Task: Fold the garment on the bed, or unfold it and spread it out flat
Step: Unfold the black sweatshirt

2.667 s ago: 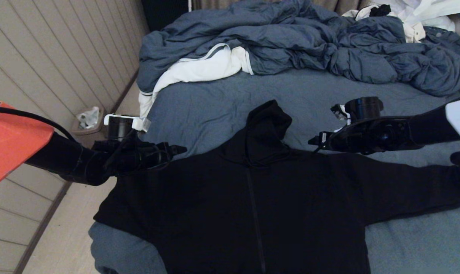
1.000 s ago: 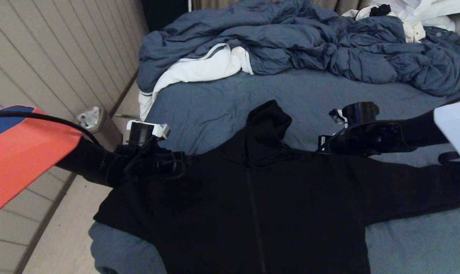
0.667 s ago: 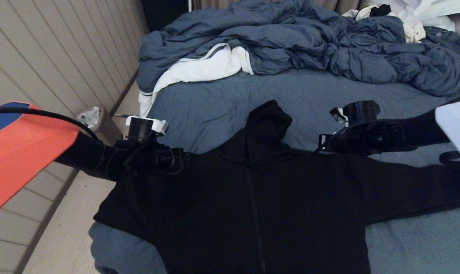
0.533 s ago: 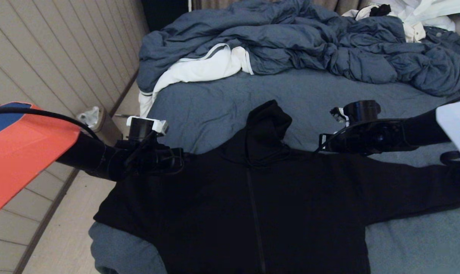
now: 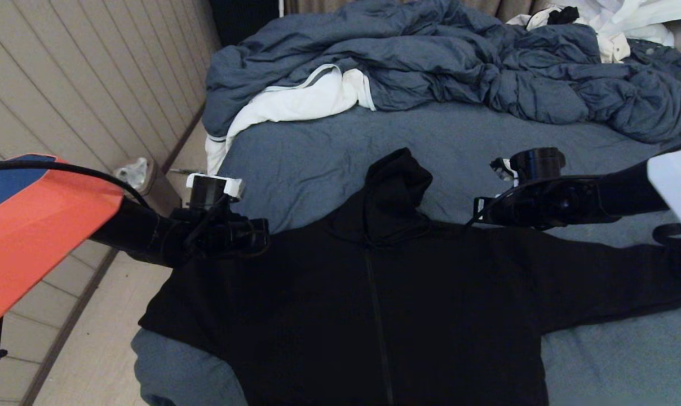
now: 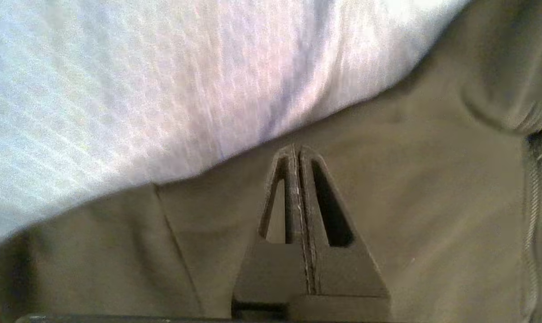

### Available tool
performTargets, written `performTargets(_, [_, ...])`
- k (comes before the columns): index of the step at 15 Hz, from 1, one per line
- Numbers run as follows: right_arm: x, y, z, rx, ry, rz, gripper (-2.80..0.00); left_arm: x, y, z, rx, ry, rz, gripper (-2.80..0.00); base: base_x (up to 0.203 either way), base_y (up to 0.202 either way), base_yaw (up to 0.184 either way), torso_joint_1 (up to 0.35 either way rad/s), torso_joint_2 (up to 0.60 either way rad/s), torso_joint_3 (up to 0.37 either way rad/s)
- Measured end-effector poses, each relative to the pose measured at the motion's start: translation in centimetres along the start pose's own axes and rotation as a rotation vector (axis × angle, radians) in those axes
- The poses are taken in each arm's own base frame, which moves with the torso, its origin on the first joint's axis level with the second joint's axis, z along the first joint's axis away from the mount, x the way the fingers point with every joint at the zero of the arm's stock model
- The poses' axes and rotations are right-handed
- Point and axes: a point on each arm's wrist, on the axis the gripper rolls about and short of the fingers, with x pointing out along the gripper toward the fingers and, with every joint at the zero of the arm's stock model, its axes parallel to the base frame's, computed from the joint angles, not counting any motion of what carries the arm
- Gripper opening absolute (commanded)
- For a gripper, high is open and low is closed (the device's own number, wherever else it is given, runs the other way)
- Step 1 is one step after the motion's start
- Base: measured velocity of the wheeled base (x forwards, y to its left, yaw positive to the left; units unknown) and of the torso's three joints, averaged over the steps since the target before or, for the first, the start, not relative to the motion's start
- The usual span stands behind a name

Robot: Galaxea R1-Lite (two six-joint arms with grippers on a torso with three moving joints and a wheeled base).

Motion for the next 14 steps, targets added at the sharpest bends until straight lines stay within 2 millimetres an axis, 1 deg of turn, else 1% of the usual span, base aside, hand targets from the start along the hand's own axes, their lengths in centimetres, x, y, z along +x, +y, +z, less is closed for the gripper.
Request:
performTargets(4, [0.4, 0.0, -0.3, -0.001, 0.012, -0.001, -2.8, 0.4, 0.4, -0.4, -0.004, 0.006, 0.006, -2.8, 0.0, 0.0, 0.0, 0.0, 0.0, 0.0])
performTargets(5, [0.5, -0.1, -0.5, -0.001, 0.016, -0.002, -2.8, 0.4, 0.7, -0.3, -0.006, 0.003, 0.01, 0.0, 0.0, 0.0, 0.0, 0.0, 0.0, 0.0])
performTargets(8, [0.7, -0.1, -0.5, 0.004, 0.017, -0.002, -2.8, 0.6, 1.1, -0.3, -0.013, 0.001, 0.027, 0.0, 0.0, 0.0, 0.0, 0.0, 0.0, 0.0])
performTargets(14, [0.9, 0.0, -0.6, 0.005, 0.021, -0.002, -2.8, 0.8, 1.1, -0.2, -0.013, 0.001, 0.029, 0.0, 0.0, 0.0, 0.0, 0.0, 0.0, 0.0])
